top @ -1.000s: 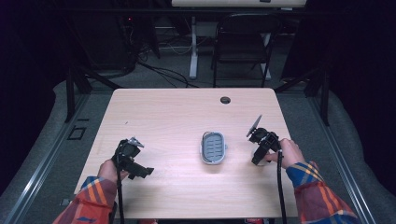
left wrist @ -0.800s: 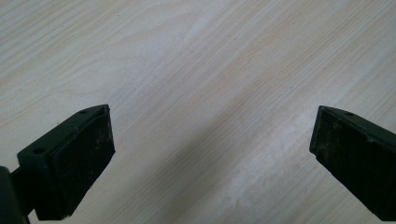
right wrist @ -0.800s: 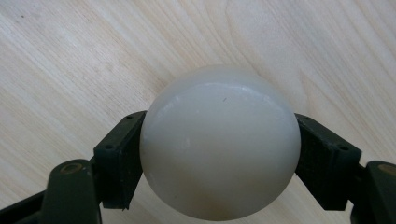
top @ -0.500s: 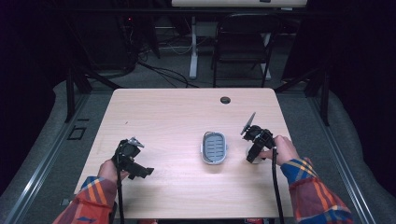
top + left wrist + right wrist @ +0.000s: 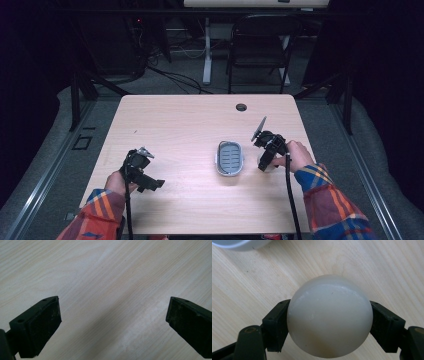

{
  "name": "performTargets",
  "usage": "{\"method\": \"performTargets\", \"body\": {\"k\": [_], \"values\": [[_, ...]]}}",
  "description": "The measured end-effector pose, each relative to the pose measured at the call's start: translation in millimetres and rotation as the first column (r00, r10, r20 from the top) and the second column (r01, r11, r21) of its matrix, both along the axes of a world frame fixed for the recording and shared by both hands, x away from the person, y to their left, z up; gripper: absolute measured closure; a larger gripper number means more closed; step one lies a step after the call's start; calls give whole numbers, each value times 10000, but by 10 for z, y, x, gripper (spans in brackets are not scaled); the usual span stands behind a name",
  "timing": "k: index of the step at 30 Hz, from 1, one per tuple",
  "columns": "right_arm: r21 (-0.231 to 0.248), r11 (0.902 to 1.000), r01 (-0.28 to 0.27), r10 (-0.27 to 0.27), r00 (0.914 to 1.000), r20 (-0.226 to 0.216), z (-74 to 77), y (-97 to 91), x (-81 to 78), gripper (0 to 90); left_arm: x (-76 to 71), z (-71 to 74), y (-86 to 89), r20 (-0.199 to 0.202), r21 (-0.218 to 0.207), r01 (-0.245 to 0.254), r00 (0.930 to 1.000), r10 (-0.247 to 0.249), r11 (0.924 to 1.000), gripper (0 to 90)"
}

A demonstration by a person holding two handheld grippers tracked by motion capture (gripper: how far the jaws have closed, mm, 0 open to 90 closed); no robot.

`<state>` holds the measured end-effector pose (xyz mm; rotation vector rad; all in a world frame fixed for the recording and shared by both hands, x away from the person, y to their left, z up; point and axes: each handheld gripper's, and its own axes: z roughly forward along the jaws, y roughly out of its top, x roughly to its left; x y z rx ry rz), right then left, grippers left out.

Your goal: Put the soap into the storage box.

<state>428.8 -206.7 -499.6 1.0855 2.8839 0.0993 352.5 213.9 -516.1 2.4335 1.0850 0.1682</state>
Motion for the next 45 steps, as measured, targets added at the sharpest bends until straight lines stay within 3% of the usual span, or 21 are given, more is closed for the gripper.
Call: {"method": "performTargets", "body": {"k": [8, 9, 13, 17, 32, 45], "values": [[127, 9999, -59, 59, 10000, 23, 74, 63, 45, 246, 3, -1, 1, 1, 5, 15, 10000, -15, 10000, 0], [-29, 9999, -151, 151, 9999, -55, 98, 69, 59, 246, 2, 0, 0, 5, 1, 19, 10000, -19, 10000, 0], [217, 9997, -77, 77, 10000, 40, 119, 98, 73, 246, 8, 0, -8, -10, 11, 45, 10000, -45, 10000, 0], [-6, 9998, -198, 198, 9998, 25, 170, 121, 104, 246, 7, -1, -5, -15, 16, 42, 10000, -42, 10000, 0], [-120, 9987, -504, 506, 9985, 225, 368, 282, 185, 246, 13, -4, -8, -63, 45, 118, 9999, -118, 9999, 0], [-4, 9972, -751, 751, 9965, 357, 450, 467, 218, 246, 10, -7, -17, -43, 51, 149, 9999, -149, 9999, 0]]}}
